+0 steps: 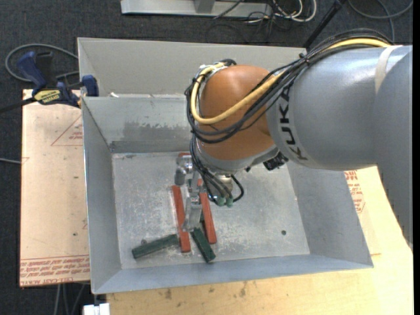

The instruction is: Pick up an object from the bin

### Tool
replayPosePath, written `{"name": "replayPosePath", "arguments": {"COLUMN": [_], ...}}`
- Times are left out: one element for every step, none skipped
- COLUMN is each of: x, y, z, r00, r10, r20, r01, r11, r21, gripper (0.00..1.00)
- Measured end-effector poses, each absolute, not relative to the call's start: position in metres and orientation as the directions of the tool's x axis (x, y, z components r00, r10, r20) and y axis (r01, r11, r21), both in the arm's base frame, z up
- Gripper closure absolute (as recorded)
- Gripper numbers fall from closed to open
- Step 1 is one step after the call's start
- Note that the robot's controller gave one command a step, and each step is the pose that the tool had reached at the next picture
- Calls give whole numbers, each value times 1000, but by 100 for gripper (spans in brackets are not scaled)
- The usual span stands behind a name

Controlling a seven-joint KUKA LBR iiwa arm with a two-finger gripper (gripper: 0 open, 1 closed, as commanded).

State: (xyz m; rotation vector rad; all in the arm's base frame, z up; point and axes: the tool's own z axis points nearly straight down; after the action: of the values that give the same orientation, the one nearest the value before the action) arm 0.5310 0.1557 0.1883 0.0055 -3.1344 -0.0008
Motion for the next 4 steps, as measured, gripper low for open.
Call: {"name": "replayPosePath", "arguments": {"x": [483,480,481,485], "y": [207,184,193,186], "z": [71,100,100,71], "r00": [-985,-999,-995,-995], "r10": [-171,-35,-104,-100], "r20": [-17,-2,-1,-12], "r01": [-171,-35,-104,-100], "r11": [985,999,995,995], "r21": [4,1,1,4], "gripper": [0,0,0,0]}}
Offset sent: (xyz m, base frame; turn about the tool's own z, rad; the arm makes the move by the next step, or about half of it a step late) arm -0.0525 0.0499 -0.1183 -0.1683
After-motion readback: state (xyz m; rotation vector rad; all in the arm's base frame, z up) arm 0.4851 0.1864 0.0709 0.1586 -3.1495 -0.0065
